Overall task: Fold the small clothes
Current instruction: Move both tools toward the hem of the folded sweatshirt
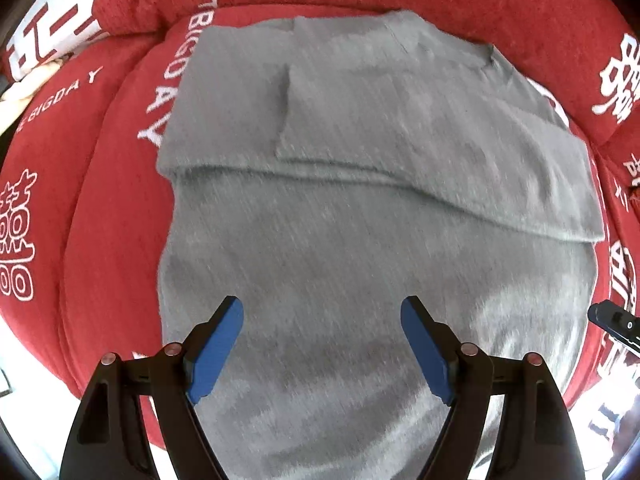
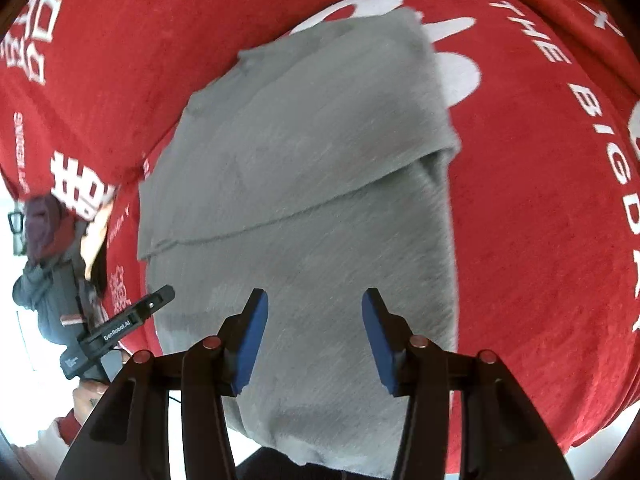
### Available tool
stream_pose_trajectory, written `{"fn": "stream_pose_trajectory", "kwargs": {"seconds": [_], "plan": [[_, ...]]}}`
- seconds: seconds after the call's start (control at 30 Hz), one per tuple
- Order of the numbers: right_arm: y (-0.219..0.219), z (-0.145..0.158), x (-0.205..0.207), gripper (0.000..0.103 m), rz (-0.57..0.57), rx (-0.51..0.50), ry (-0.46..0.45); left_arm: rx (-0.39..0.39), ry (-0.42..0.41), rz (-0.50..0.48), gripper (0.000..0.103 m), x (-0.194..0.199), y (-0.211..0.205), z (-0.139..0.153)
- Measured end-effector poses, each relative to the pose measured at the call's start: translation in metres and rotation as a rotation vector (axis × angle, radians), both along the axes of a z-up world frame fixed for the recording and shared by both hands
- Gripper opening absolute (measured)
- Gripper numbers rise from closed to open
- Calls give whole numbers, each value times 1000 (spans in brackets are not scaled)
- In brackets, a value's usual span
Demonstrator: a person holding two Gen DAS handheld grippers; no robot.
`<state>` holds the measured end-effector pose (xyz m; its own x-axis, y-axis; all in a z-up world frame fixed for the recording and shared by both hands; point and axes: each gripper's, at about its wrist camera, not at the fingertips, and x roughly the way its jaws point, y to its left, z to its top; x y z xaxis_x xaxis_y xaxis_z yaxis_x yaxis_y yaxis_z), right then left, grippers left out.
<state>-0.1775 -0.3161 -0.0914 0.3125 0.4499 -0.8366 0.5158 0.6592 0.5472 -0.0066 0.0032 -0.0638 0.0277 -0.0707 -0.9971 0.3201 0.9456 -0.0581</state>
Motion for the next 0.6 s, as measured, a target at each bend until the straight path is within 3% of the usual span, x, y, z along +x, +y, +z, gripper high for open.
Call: {"fn": "stream_pose_trajectory", "kwargs": {"seconds": [0.6], "plan": [[6, -1, -3, 60, 46, 36, 31, 44, 26, 20, 81, -50, -24, 17]]}}
